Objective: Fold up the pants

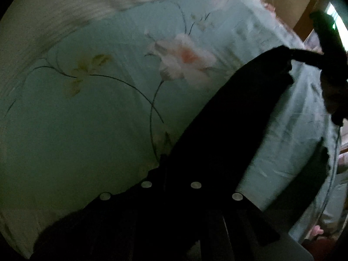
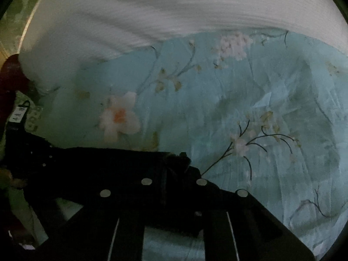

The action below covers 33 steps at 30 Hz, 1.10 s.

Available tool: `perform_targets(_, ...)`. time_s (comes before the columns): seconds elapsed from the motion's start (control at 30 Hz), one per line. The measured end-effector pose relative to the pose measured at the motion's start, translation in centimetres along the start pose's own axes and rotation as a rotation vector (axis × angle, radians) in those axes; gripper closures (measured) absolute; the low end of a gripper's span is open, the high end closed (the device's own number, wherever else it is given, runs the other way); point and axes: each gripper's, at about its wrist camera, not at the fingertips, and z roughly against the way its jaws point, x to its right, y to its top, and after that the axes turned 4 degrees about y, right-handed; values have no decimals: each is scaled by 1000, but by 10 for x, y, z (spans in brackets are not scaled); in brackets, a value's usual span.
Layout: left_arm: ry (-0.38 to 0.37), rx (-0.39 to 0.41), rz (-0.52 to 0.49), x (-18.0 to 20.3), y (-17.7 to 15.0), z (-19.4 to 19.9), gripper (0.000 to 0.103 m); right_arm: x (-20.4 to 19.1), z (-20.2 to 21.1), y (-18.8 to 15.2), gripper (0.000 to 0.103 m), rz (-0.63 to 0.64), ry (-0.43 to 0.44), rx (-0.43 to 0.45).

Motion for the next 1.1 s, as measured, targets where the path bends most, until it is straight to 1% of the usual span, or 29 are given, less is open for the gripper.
perform_targets(0.07,-2,6,17,7,-8,12,100,-5,17,-5,93,15,26,18)
perform_targets(0.1,-2,12,22,16,-16,18,100,-7,22,-8,93,21,36,24)
perform_targets(0.2,-9,33,28,36,-36,38,100,-13,41,-25,93,30,58,30)
perform_targets(0.3,-11,45,39,56,-51,47,100,-19,54,-45,93,42,55,15)
perform_targets(0.37,-11,59,57,68,-69,63,100,-25,63,-63,93,49,51,-1)
perform_targets(0.4,-13,63,62,64,-81,72,100,-27,67,-70,93,52,49,-5)
perform_targets(0.43,-14,67,65,70,-89,76,100,-29,70,-77,93,56,45,-7)
perform_targets(0.6,-7,54,60,91,-121,79,100,-47,90,-117,93,97,16,-38)
perform_targets(0.73,-11,54,59,104,-146,84,100,-55,100,-140,93,104,-4,-52)
perform_targets(0.93,-11,61,20,123,-167,88,100,-67,111,-167,93,148,-61,-58)
perform_targets(0.97,-14,59,17,126,-169,87,100,-67,111,-171,93,161,-77,-66)
perform_targets(1.1,-5,49,-2,136,-176,82,100,-66,115,-182,93,176,-100,-81)
